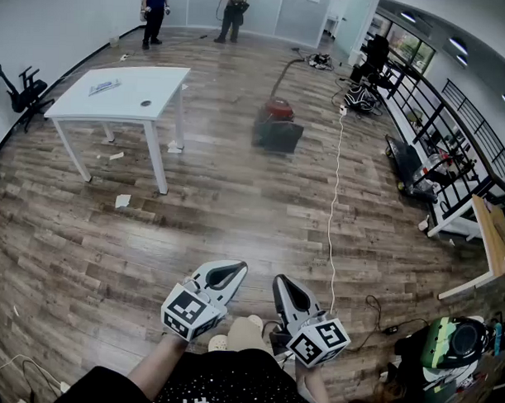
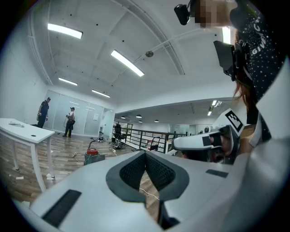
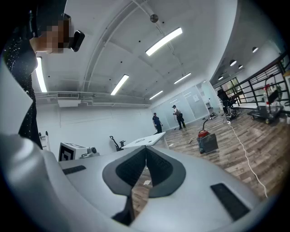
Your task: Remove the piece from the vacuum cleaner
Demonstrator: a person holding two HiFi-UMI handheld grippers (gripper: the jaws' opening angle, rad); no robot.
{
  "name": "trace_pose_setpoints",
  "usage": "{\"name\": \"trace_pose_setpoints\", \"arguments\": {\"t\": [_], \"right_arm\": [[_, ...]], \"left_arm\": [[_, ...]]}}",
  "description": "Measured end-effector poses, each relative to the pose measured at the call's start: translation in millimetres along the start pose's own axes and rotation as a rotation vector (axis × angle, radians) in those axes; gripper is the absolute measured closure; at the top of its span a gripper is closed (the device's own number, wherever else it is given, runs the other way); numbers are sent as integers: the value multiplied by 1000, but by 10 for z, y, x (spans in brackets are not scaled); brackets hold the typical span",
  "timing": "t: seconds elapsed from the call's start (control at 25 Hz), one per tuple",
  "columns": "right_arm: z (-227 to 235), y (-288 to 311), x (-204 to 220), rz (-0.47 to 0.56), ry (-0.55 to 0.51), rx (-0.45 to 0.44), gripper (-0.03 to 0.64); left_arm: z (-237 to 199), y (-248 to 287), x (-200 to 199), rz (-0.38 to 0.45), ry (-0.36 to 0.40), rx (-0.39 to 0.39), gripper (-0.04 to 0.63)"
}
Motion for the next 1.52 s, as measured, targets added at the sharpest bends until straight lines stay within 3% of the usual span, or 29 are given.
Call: {"name": "trace_pose_setpoints", "arguments": {"t": [0.44, 1.2, 1.52], "right_arm": [[554, 766, -349, -5, 20, -19, 604], [2021, 2516, -1516, 12, 37, -46, 604], [2377, 2822, -1754, 2, 28, -33, 604]], "left_arm": [[-842, 468, -90, -24, -25, -51, 586], [-2742, 1988, -848, -50, -1, -50, 586], [-3048, 2363, -972, -58, -1, -30, 586]]}}
Point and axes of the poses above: the fingertips, and each gripper's own axes: y forward along the fingers, z to its right, x out of its underside, the point moved 2 cm from there along -y, backward along the fingers, and after that the axes turned 13 degrees about -z, right-handed, at the moved point
